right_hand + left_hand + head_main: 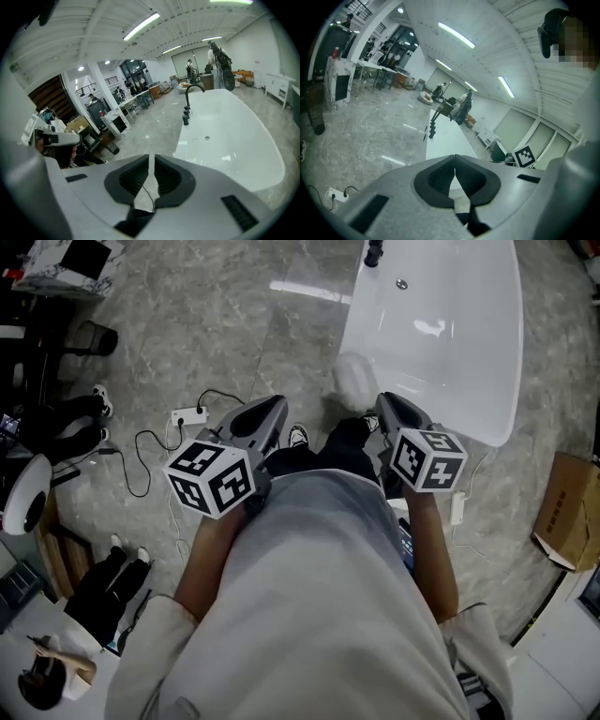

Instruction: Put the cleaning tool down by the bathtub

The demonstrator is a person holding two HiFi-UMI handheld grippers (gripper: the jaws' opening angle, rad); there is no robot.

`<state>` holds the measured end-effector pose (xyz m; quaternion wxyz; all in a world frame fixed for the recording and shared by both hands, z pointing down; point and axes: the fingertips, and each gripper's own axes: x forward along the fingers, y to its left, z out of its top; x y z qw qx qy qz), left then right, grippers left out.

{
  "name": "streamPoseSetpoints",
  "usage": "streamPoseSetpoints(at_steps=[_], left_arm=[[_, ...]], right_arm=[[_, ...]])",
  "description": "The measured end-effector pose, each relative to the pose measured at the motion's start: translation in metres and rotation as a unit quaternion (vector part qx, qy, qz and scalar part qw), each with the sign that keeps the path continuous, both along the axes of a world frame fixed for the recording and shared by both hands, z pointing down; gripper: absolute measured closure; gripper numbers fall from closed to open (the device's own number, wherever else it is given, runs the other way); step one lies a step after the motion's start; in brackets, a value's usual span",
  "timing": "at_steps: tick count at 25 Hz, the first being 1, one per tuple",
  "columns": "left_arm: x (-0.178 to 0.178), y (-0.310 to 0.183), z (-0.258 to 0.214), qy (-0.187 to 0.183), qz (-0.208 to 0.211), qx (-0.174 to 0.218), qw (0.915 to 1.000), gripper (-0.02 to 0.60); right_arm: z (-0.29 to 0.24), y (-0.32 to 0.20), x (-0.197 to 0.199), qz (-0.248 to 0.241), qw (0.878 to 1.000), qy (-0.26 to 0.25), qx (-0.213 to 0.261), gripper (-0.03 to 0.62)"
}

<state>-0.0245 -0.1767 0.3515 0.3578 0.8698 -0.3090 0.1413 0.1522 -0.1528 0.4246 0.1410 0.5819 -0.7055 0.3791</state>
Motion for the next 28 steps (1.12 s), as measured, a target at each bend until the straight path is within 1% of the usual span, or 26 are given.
streamPoseSetpoints(at_steps=[6,12,15,17,20,24,26,28], left_arm=[[0.003,-0.005,-0.007,-0.003,0.005,0.018,0.9998,0.575],[-0.002,-0.012,-0.011,-0.006,-0.002,0.029,0.9995,0.575],[-0.009,-0.012,-0.014,-0.020,-0.009,0.042,0.9989,0.575],[-0.010,-0.013,-0.019,-0.034,-0.016,0.058,0.9976,0.575],[-0.006,-0.014,-0.026,-0.043,-0.015,0.078,0.9959,0.575],[-0.005,-0.007,-0.023,-0.044,-0.006,0.077,0.9960,0.575],[-0.007,-0.005,-0.022,-0.037,-0.009,0.071,0.9968,0.575],[-0.009,-0.005,-0.022,-0.017,-0.018,0.062,0.9978,0.575]], right_arm=[[-0.037,0.011,-0.010,0.005,0.999,-0.008,0.036,0.565],[-0.074,0.019,-0.016,0.007,0.998,-0.004,0.069,0.579],[-0.090,0.027,-0.021,0.012,0.997,0.000,0.081,0.582],[-0.098,0.033,-0.020,0.019,0.996,0.002,0.087,0.582],[-0.102,0.038,-0.015,0.032,0.995,0.012,0.089,0.583],[-0.099,0.047,-0.013,0.044,0.995,0.022,0.082,0.583],[-0.098,0.051,-0.013,0.047,0.996,0.023,0.078,0.583],[-0.095,0.054,-0.014,0.049,0.996,0.019,0.071,0.583]])
